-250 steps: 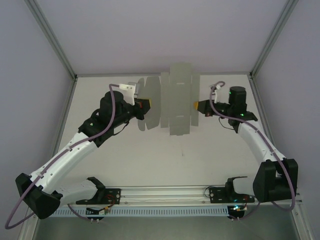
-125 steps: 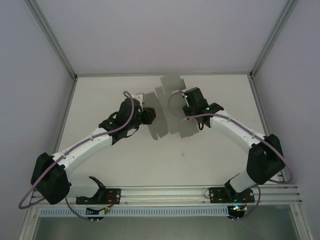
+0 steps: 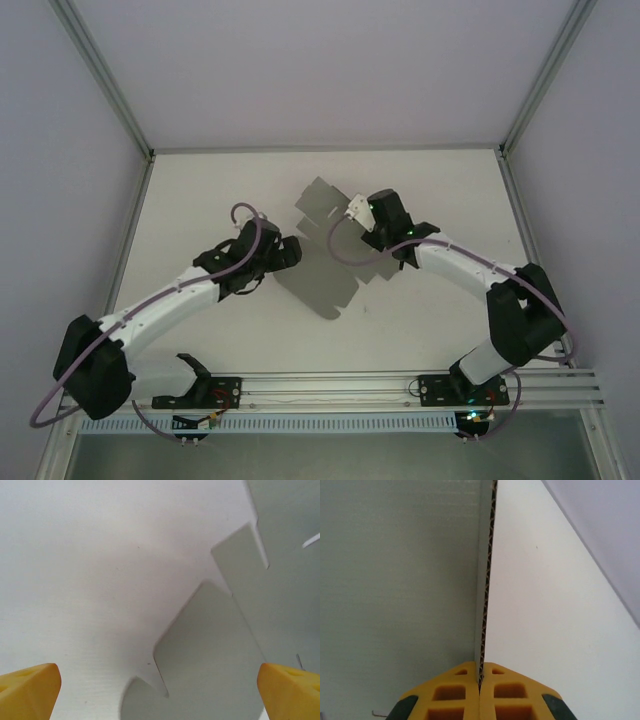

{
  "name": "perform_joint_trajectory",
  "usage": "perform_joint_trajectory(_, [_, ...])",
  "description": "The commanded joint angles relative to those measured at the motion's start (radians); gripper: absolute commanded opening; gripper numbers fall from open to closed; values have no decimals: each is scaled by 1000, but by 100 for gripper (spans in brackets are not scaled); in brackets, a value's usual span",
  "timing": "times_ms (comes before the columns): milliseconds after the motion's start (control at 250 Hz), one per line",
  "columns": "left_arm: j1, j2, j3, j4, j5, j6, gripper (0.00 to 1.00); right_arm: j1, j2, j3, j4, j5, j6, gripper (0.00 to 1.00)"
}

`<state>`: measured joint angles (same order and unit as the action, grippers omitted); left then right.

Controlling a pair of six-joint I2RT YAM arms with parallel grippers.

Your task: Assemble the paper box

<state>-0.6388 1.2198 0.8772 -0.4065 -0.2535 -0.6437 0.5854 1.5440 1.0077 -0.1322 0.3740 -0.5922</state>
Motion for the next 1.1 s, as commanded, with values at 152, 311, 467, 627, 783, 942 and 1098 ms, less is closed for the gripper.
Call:
perform_joint_trajectory(152, [95,56,208,-49,134,78,100,68,85,-78,344,141,-376,0])
perform_joint_trajectory(311, [128,180,386,-30,261,125,100,107,99,-116,469,152,-449,0])
perform_joint_trajectory(467, [128,315,517,-14,398,137,100,130,82,-124,467,136,-446,0])
perform_joint_trajectory(627, [128,411,578,-12,488,137,100,130,77,-121,467,137,-432,0])
perform_joint_trajectory(783, [127,457,583,-20,524,144,93,130,73,-118,454,119,-398,0])
perform_joint_trajectory(942, [128,486,579,-29,505,163,83,132,61,-106,425,89,-340,0])
perform_joint_trajectory(1098, [128,511,588,-62,519,176,74,132,57,-106,448,81,-320,0])
